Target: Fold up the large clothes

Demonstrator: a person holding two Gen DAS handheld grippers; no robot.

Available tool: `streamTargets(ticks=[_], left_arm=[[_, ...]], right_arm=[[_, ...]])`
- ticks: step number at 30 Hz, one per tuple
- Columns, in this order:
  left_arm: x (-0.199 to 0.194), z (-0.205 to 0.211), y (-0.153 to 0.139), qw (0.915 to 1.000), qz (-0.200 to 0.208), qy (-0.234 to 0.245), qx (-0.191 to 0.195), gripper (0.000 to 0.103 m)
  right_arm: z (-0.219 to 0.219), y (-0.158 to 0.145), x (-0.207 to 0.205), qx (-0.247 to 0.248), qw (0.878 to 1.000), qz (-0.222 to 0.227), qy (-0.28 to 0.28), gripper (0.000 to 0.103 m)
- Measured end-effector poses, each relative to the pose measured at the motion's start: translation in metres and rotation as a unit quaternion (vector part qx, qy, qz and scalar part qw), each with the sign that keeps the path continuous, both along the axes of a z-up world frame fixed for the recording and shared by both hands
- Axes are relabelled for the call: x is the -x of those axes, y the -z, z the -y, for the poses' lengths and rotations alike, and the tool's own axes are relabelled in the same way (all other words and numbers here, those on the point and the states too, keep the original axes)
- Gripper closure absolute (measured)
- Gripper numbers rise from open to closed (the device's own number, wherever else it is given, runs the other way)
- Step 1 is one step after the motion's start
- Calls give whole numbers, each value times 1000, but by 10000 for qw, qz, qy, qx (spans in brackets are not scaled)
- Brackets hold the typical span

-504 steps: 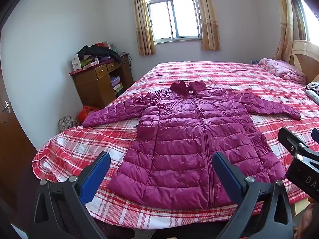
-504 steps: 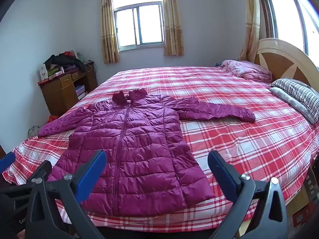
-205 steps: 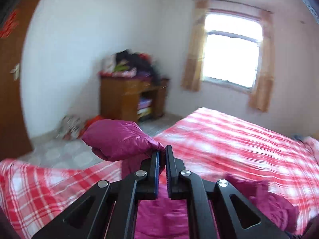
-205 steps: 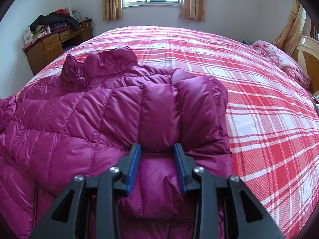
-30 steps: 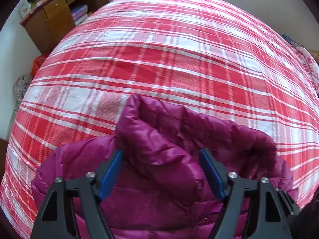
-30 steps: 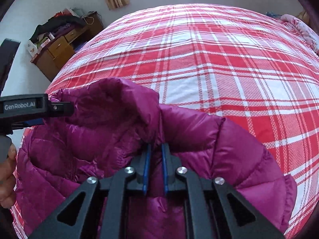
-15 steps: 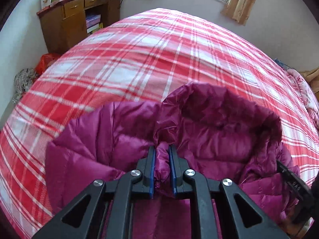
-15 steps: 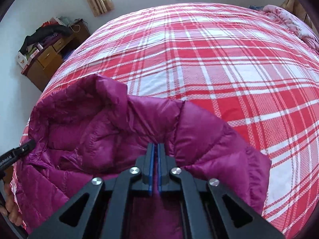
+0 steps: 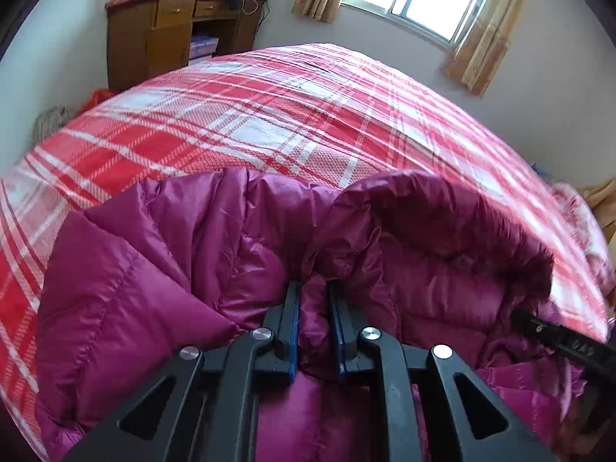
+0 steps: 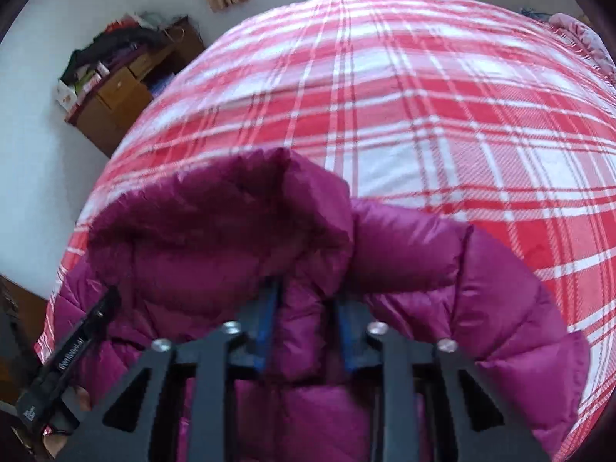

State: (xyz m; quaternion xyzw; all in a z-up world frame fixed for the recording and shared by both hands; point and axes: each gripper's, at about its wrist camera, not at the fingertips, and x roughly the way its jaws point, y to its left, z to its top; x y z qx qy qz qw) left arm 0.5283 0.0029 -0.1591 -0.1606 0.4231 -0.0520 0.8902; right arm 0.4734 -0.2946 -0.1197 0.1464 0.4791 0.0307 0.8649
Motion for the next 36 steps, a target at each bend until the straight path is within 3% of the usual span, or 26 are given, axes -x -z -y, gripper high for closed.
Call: streamTargets(ticks=[1, 4, 6, 7, 8, 10, 14, 16, 19, 21, 24, 27, 30, 33, 36], left_arm=[[1, -6, 2, 9997, 0, -15, 226, 87], [1, -17, 7, 9974, 0, -81, 720, 87], [2, -14, 6, 9979, 16, -81, 641, 87], [2, -11, 5, 9983, 23, -80, 573, 87], [2, -10, 5, 9984, 22, -87, 550, 87], [3, -13, 6, 9976, 22, -115, 679, 87], [6, -22, 10, 9946, 68, -134, 1030, 87], [8, -21, 9, 9949, 107, -115, 996, 87], [8, -20, 9, 9949, 132, -126, 988, 87], [7, -20, 8, 9953, 141, -131, 954, 87], [10, -19, 7, 9958, 154, -128, 896, 87], [12, -19, 8, 9958, 157, -127, 896, 87], [12, -19, 8, 9958, 157, -128, 896, 87], [12, -18, 7, 9959, 156, -124, 884, 87], [13, -18, 7, 9955, 150, -112, 925, 87]], right_arm=[[-1, -3, 5, 72, 9999, 113, 64, 90], [-1, -20, 32, 359, 9977, 563, 111, 91], [3, -12, 44, 410, 9978, 492, 163, 92], [7, 2, 44, 320, 9989, 284, 170, 93], [12, 13, 47, 199, 9990, 364, 148, 94], [17, 17, 49, 63, 9981, 584, 168, 94], [30, 19, 47, -494, 9968, 553, 301, 91], [38, 9, 54, -498, 9970, 478, 357, 80], [52, -30, 78, -197, 9857, 1053, 1300, 69], [48, -53, 81, 4, 9795, 1366, 1478, 68], [30, -70, 48, 176, 9829, 1441, 1131, 68], [15, -64, 9, 41, 9884, 1151, 990, 68], [-1, -36, -7, -220, 9969, 494, 573, 68], [-12, -1, 7, 151, 9992, 129, 354, 71], [-27, 9, 25, 875, 9933, 758, -60, 72]])
